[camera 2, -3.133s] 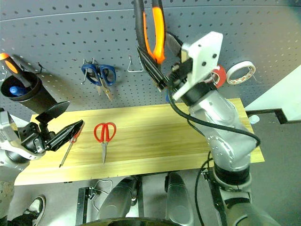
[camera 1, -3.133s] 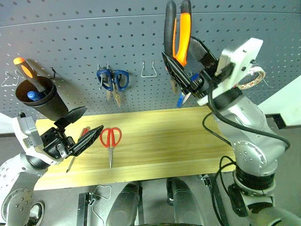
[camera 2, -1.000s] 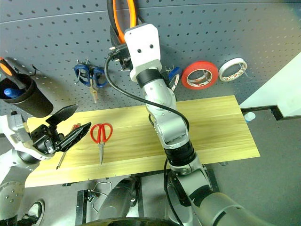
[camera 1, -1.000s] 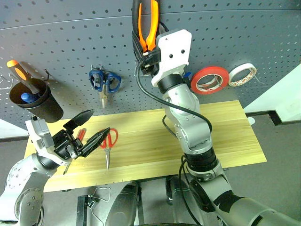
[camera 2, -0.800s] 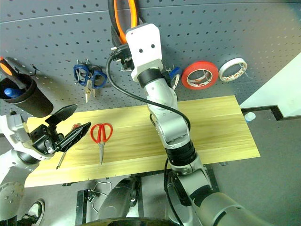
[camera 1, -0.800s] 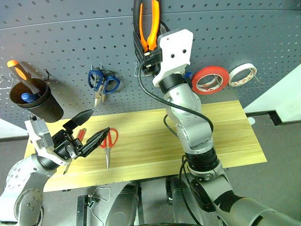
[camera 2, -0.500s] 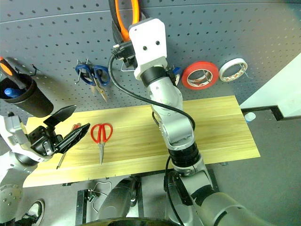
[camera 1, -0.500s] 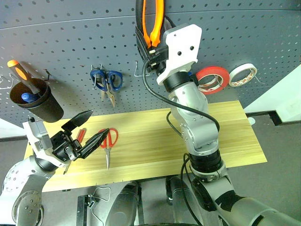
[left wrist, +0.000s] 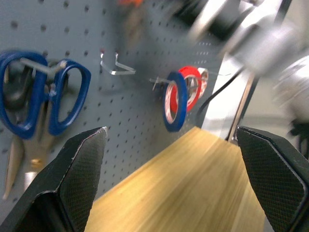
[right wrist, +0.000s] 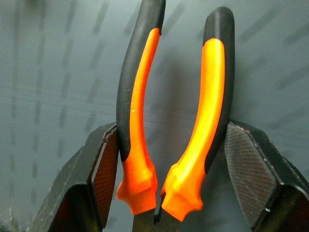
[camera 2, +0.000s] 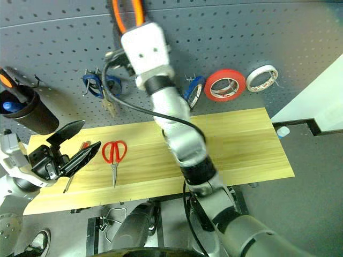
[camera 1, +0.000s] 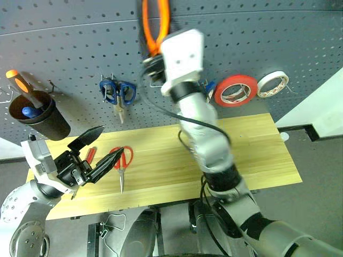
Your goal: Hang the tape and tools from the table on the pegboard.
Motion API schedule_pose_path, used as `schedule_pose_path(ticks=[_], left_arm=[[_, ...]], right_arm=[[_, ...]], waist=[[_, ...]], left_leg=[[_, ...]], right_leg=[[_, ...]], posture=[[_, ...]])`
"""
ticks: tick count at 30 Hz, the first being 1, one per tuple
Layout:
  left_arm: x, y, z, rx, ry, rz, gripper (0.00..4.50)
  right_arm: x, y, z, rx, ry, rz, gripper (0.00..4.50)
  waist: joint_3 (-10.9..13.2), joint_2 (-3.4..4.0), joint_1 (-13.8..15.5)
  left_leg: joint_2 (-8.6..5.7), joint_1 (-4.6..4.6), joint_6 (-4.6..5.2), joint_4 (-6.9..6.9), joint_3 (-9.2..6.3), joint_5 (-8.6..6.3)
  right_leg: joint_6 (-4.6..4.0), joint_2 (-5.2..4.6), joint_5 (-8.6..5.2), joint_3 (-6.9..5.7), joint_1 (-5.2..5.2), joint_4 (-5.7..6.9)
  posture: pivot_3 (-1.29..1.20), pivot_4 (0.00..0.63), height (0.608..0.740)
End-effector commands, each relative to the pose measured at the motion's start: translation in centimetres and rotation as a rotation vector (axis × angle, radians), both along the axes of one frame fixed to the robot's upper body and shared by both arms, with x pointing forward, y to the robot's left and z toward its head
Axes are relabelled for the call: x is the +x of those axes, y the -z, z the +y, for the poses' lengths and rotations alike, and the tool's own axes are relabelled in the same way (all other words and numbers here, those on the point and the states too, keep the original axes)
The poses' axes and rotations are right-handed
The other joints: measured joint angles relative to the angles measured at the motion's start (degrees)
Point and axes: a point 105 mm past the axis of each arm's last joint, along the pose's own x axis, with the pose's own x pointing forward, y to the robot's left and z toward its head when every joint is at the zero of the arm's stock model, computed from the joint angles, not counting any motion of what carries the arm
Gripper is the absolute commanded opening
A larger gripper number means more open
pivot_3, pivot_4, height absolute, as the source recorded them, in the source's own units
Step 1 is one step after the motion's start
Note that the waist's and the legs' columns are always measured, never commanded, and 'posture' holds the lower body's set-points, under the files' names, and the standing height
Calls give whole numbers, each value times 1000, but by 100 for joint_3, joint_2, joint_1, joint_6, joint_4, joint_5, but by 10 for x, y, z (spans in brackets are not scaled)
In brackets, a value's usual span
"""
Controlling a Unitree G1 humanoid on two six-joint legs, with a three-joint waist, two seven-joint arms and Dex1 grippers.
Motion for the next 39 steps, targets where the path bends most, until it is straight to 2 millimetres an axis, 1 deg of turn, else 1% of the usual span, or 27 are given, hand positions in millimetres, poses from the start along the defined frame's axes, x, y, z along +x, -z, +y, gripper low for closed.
schedule_pose_path(ticks=[1, 6, 7, 12, 26, 30, 39], left_arm=[[-6, -9, -2, 1, -3, -36, 4463], [-7, -8, -6, -12, 3, -30, 4463], [-7, -8, -6, -13, 3, -28, 4463], [-6, -7, -6, -12, 6, -23, 4463], [-4, -5, -7, -15, 16, -23, 4463], [-2, -5, -8, -19, 20, -24, 4463], [0, -5, -9, -22, 25, -24, 4463]], right_arm=[[-13, -18, 30, 98, -68, -66, 2864], [-1, -11, 30, 102, -39, -63, 2839], [0, -11, 30, 108, -38, -60, 2839], [2, -11, 30, 113, -33, -63, 2838], [-4, -6, 29, 103, -41, -61, 2835], [-4, -1, 26, 95, -37, -49, 2834], [-4, 1, 27, 100, -55, -20, 2834]], waist=[[0, -1, 5], [3, 4, -13], [5, 7, -11], [8, 11, -5], [12, 16, -8], [13, 17, -8], [14, 16, -14]], left_leg=[[1, 0, 0, 0, 1, 0], [21, 19, 2, 8, 9, -1], [31, 29, 9, 4, 8, -5], [57, 36, -16, -2, 0, 10], [72, 33, -17, -7, 3, 10], [74, 33, -17, -14, 4, 10], [90, 36, -34, -71, 7, 20]], right_leg=[[-1, 0, 1, 0, 0, 0], [-34, 25, 25, 10, 13, 0], [-42, 36, 29, 9, 18, 4], [-71, 66, 46, 1, 18, 7], [-75, 80, 49, 3, 14, 0], [-75, 81, 49, 3, 12, -4], [-81, 90, 53, 3, 2, -38]], posture=[[173, 301, 727], [169, 308, 727], [167, 309, 727], [164, 306, 727], [147, 305, 727], [141, 306, 727], [134, 312, 727]])
